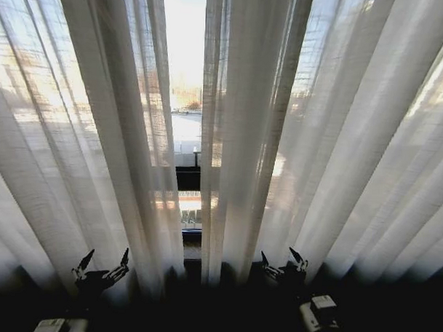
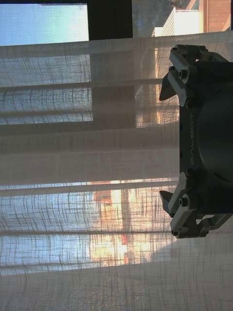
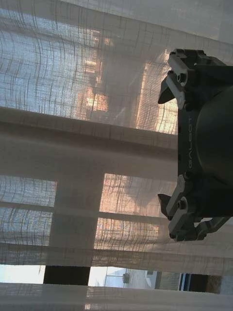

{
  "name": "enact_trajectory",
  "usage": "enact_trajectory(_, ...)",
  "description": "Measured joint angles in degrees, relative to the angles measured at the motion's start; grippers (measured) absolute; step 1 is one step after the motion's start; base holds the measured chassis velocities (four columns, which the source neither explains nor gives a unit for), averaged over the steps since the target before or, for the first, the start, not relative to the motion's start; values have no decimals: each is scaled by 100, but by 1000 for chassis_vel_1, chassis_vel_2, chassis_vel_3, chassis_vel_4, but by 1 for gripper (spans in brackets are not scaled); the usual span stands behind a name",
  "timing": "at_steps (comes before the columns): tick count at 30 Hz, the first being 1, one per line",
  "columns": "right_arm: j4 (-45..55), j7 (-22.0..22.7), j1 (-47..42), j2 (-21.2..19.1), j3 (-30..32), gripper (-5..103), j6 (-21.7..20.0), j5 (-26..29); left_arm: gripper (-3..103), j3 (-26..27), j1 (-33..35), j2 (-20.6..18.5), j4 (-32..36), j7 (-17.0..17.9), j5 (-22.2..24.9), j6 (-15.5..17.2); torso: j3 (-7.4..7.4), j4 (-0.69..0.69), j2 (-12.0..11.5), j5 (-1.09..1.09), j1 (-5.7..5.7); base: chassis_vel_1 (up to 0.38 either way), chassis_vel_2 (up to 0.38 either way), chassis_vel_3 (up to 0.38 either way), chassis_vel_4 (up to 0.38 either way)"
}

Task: Open the curtains by pulling them apart, changing their state from closed to fully open.

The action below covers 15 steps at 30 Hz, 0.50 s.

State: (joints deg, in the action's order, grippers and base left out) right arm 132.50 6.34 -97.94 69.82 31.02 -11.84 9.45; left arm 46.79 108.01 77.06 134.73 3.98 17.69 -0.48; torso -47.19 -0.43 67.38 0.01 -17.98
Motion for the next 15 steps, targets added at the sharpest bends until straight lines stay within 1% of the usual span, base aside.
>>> enact_trajectory(3, -19, 0, 7, 2, -47, 100, 2, -8, 100, 20, 33, 17, -3, 4, 0, -41, 1, 0, 0, -1, -1, 141, 150, -144, -140)
enact_trajectory(7, -32, -1, 17, 6, -69, 100, 5, -12, 100, 27, 54, 36, 0, 4, -4, -50, 1, -1, 1, -3, -1, 62, 84, -76, -72)
enact_trajectory(12, -51, -6, 31, 11, -94, 100, 15, -15, 100, 23, 64, 61, 25, 4, -29, -52, 0, -1, 0, 3, 0, 0, 0, 0, 0)
enact_trajectory(15, -55, -9, 31, 9, -104, 100, 19, -16, 100, 21, 70, 73, 35, 4, -33, -52, 0, -1, 0, 4, 1, -40, -8, 72, 0)
